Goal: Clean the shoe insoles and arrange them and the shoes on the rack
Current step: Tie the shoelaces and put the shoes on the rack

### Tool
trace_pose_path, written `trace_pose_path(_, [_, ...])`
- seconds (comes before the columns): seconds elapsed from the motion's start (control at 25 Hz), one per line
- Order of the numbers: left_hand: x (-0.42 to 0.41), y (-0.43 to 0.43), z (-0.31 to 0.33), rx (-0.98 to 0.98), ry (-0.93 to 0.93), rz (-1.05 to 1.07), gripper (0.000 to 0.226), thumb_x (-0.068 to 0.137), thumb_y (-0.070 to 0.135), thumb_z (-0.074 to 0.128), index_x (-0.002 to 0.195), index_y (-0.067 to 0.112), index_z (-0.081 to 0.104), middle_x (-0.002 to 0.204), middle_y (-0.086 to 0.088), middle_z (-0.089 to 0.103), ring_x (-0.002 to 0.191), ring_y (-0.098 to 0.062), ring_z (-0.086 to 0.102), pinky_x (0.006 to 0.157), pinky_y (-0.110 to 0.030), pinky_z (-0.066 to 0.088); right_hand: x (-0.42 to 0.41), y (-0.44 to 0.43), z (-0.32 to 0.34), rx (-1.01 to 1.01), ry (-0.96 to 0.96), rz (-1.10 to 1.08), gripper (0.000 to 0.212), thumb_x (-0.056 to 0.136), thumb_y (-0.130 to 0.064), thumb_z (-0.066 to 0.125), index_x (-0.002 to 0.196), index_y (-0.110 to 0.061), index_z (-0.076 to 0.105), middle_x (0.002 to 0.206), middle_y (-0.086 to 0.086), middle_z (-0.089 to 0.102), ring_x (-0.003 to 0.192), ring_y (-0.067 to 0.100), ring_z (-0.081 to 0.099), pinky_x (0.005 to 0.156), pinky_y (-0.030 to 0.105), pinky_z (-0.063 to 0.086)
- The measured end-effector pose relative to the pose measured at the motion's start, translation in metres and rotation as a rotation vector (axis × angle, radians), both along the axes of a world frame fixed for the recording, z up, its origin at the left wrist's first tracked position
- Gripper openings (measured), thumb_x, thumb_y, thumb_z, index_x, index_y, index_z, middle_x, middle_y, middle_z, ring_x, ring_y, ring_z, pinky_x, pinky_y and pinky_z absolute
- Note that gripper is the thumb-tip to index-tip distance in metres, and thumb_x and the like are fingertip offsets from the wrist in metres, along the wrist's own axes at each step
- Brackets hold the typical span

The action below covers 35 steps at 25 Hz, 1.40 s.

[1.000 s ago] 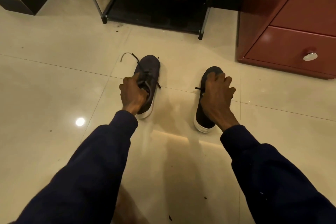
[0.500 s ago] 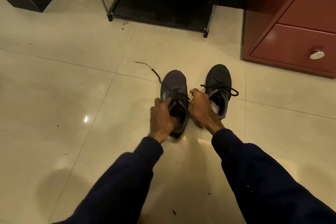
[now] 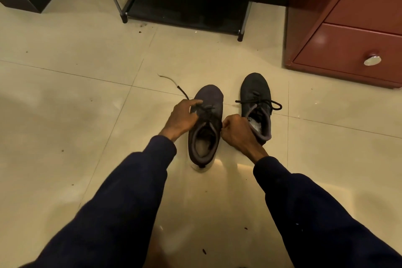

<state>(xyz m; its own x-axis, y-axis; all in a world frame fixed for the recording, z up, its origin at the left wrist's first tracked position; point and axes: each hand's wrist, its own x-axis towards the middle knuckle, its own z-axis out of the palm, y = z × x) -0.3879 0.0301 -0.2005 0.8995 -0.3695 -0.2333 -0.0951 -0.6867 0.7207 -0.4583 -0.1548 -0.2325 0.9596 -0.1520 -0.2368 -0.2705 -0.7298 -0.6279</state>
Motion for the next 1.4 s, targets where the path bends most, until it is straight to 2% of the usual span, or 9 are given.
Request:
trace_pose_path(0.36, [0.024, -0.010, -0.030, 0.289, -0.548, -0.405, 0.020, 0.090, 0.004, 0.071, 0.108, 0.006, 0.063, 0.113, -0.014, 0.056, 0.096, -0.031, 0.057, 0.071, -0.045, 0.055, -0.001, -0.005, 0.018, 0.121, -0.194, -0.141, 0.014, 0.075, -0.011, 0.067, 0.066, -0.002, 0.061, 0.061, 0.010, 0.061, 0.059, 0.028, 0.057, 0.056, 0.039, 0.050])
trace_pose_path(0.52, [0.021, -0.009, -0.041, 0.209, -0.664, -0.497, 0.008, 0.095, 0.003, 0.064, 0.103, 0.002, 0.062, 0.100, -0.017, 0.061, 0.085, -0.033, 0.058, 0.070, -0.044, 0.052, 0.001, -0.009, 0.018, 0.200, -0.272, -0.183, 0.009, 0.076, -0.014, 0.064, 0.071, -0.007, 0.060, 0.063, 0.006, 0.063, 0.060, 0.026, 0.061, 0.058, 0.040, 0.054])
trace_pose_path(0.64, [0.005, -0.003, -0.039, 0.088, -0.507, -0.368, 0.007, 0.103, 0.015, 0.051, 0.103, 0.007, 0.053, 0.090, -0.010, 0.059, 0.077, -0.027, 0.054, 0.069, -0.043, 0.049, 0.006, -0.014, 0.021, 0.304, -0.225, -0.231, 0.006, 0.085, -0.014, 0.060, 0.083, -0.010, 0.062, 0.069, 0.014, 0.065, 0.066, 0.032, 0.065, 0.065, 0.045, 0.058])
trace_pose_path(0.8, [0.002, 0.004, -0.022, -0.076, -0.191, -0.082, 0.008, 0.101, 0.021, 0.059, 0.099, 0.015, 0.065, 0.075, 0.009, 0.060, 0.067, -0.008, 0.056, 0.062, -0.025, 0.044, 0.016, -0.024, 0.041, 0.385, -0.130, -0.209, 0.016, 0.092, -0.008, 0.055, 0.087, -0.013, 0.070, 0.069, 0.013, 0.067, 0.056, 0.014, 0.060, 0.058, 0.033, 0.055])
trace_pose_path(0.92, [0.016, 0.011, -0.005, -0.014, 0.035, -0.182, 0.022, 0.102, 0.029, 0.062, 0.098, 0.015, 0.078, 0.082, 0.009, 0.071, 0.077, -0.005, 0.067, 0.073, -0.028, 0.052, 0.027, -0.032, 0.066, 0.263, 0.000, -0.151, 0.018, 0.088, -0.008, 0.059, 0.081, -0.011, 0.076, 0.069, -0.003, 0.070, 0.063, 0.012, 0.066, 0.060, 0.032, 0.058])
trace_pose_path(1.04, [0.028, 0.012, 0.016, 0.018, 0.161, -0.250, 0.033, 0.105, 0.032, 0.059, 0.088, 0.012, 0.080, 0.074, 0.013, 0.072, 0.072, -0.010, 0.069, 0.071, -0.028, 0.054, 0.034, -0.033, 0.089, 0.286, 0.124, -0.170, 0.018, 0.090, -0.011, 0.067, 0.077, 0.001, 0.073, 0.060, 0.004, 0.064, 0.045, 0.011, 0.054, 0.041, 0.022, 0.044])
trace_pose_path(1.12, [0.028, 0.008, 0.029, -0.192, 0.206, -0.123, 0.039, 0.107, 0.030, 0.055, 0.090, 0.002, 0.076, 0.075, 0.012, 0.072, 0.074, -0.010, 0.065, 0.071, -0.025, 0.051, 0.037, -0.030, 0.100, 0.428, 0.157, -0.187, 0.028, 0.091, -0.020, 0.071, 0.079, 0.005, 0.071, 0.057, 0.006, 0.059, 0.039, 0.009, 0.045, 0.036, 0.020, 0.035])
trace_pose_path(1.28, [0.015, -0.003, 0.032, -0.591, 0.336, 0.133, 0.042, 0.106, 0.034, 0.056, 0.088, -0.001, 0.070, 0.108, -0.012, 0.076, 0.102, -0.019, 0.072, 0.088, -0.030, 0.058, 0.037, -0.018, 0.104, 0.652, 0.066, -0.292, 0.035, 0.091, -0.032, 0.072, 0.080, 0.001, 0.068, 0.060, 0.003, 0.055, 0.042, 0.007, 0.039, 0.036, 0.018, 0.028])
trace_pose_path(1.4, [-0.001, -0.013, 0.029, -0.875, 0.471, 0.303, 0.041, 0.105, 0.039, 0.055, 0.096, 0.000, 0.064, 0.111, -0.017, 0.076, 0.104, -0.032, 0.074, 0.085, -0.034, 0.059, 0.030, -0.007, 0.093, 0.947, -0.035, -0.501, 0.028, 0.093, -0.029, 0.070, 0.080, -0.004, 0.066, 0.072, 0.005, 0.063, 0.060, 0.011, 0.054, 0.052, 0.022, 0.043])
